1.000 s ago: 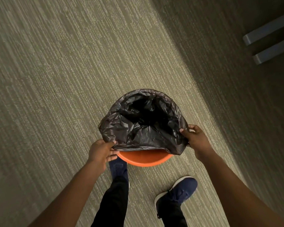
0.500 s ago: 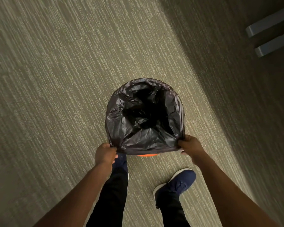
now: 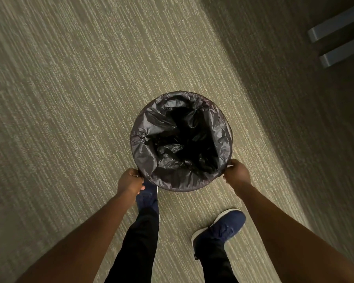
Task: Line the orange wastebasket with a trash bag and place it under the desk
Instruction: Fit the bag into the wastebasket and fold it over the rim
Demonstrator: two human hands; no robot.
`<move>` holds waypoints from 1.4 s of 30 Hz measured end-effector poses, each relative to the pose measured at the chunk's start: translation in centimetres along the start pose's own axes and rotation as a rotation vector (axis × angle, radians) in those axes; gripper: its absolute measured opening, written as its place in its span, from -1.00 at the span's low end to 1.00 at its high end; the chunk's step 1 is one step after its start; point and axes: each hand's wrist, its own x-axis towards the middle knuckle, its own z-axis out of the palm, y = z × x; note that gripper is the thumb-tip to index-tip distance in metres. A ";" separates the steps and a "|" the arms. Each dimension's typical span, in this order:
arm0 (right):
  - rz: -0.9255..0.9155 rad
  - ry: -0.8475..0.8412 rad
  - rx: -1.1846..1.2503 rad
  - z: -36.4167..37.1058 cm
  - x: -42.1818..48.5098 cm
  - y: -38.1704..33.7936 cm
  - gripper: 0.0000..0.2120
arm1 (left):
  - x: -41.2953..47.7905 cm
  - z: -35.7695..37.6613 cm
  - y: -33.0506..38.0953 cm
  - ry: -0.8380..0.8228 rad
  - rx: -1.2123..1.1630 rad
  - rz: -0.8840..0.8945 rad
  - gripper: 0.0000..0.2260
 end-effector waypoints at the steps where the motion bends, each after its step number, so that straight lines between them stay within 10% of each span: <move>1: 0.031 -0.020 0.115 -0.1 0.0 -0.1 -0.76 | -0.2 -0.2 0.3 0.036 -0.029 0.015 -0.84; 8: 0.107 0.094 0.734 -0.8 -1.0 -2.0 -0.78 | -2.7 -0.9 3.9 0.030 -0.552 0.038 -0.68; 18: 0.275 0.014 0.757 1.5 0.0 -2.3 -0.81 | -2.7 -0.8 4.6 -0.086 -0.688 -0.120 -0.76; 24: 0.182 0.460 0.550 0.3 -1.2 -2.8 -0.69 | -2.4 -0.8 4.1 0.044 -0.596 -0.088 -0.71; 30: 0.056 0.139 0.607 1.5 -3.9 -5.0 -0.51 | -3.7 -0.1 3.0 -0.160 -0.680 -0.084 -0.66; 35: 0.098 0.076 0.788 1.3 -3.1 -4.9 -0.81 | -3.1 -0.3 1.5 -0.243 -0.932 -0.101 -0.54; 42: 0.054 -0.060 0.782 1.5 -3.9 -5.4 -0.71 | -5.3 0.3 -0.2 -0.454 -0.761 -0.024 -0.89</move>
